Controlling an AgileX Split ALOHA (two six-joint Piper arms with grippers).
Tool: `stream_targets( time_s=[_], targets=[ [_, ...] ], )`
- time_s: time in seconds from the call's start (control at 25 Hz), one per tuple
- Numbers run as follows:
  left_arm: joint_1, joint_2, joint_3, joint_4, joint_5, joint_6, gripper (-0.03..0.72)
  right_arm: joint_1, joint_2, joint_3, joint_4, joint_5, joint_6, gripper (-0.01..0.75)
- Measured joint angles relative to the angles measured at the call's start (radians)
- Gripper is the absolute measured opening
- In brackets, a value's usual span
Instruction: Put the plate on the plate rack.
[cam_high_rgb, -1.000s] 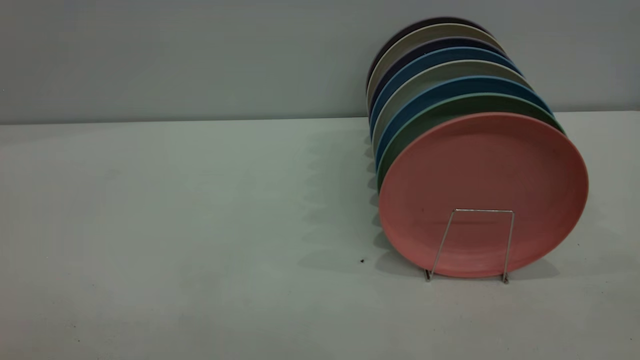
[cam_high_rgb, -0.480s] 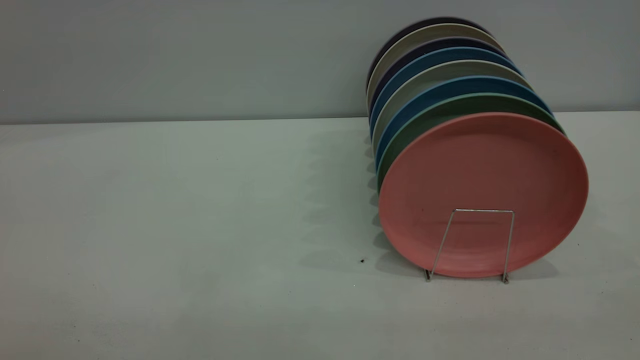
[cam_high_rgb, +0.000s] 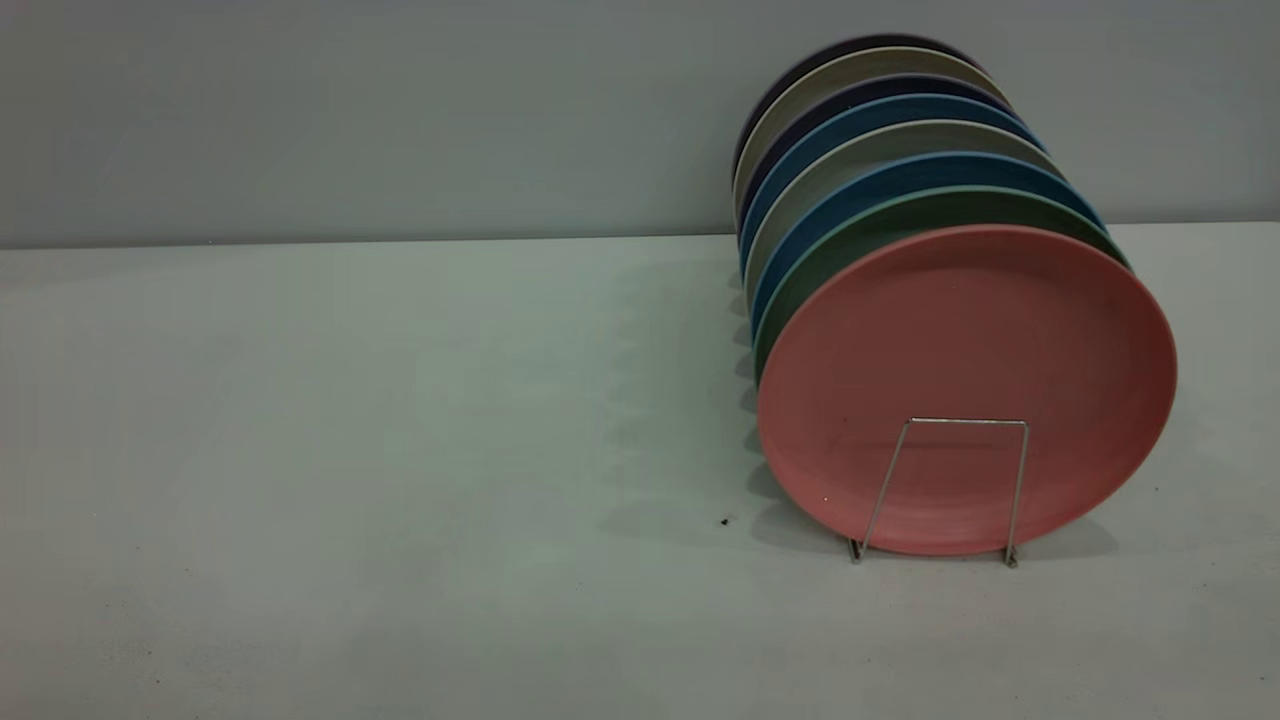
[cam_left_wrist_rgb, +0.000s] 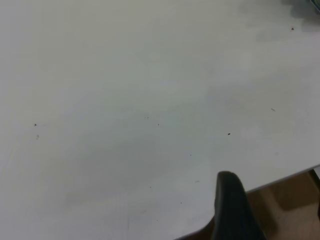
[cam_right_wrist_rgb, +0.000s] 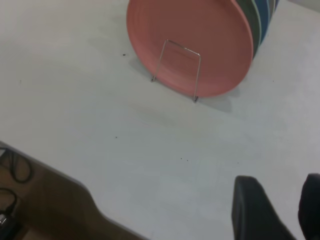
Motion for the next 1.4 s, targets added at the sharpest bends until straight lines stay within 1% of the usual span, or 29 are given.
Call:
stream_targets(
  time_s=[0.48,0.56,0.68,0.72,0.8,0.84,0.88,0.96,1.4],
  targets=[
    [0.005,0.000,0.000,0.000,0.000,0.000,0.445,-0.004,0.000,0.000,0.000,0.000,0.000,0.243],
    [0.038,0.000,0.000,0.000,0.000,0.000,0.445,-0.047,0.000,0.000,0.000,0.000,0.000,0.243],
    [0.137,0.000,0.000,0.000,0.000,0.000,0.445,-0.176,0.000,0.000,0.001,0.000,0.000,0.243],
    [0.173,0.000,0.000,0.000,0.000,0.000,0.445,-0.232,0.000,0.000,0.001,0.000,0.000,0.243],
    [0.242,0.000,0.000,0.000,0.000,0.000,0.445,-0.302,-0.001,0.000,0.001,0.000,0.000,0.243],
    [0.267,0.000,0.000,0.000,0.000,0.000,0.445,-0.322,-0.002,0.000,0.001,0.000,0.000,0.243],
    [0.290,0.000,0.000,0.000,0.000,0.000,0.445,-0.331,-0.002,0.000,0.001,0.000,0.000,0.243],
    [0.308,0.000,0.000,0.000,0.000,0.000,0.445,-0.330,-0.002,0.000,0.001,0.000,0.000,0.243],
    [0.311,0.000,0.000,0.000,0.000,0.000,0.445,-0.320,-0.002,0.000,0.001,0.000,-0.001,0.243]
  ],
)
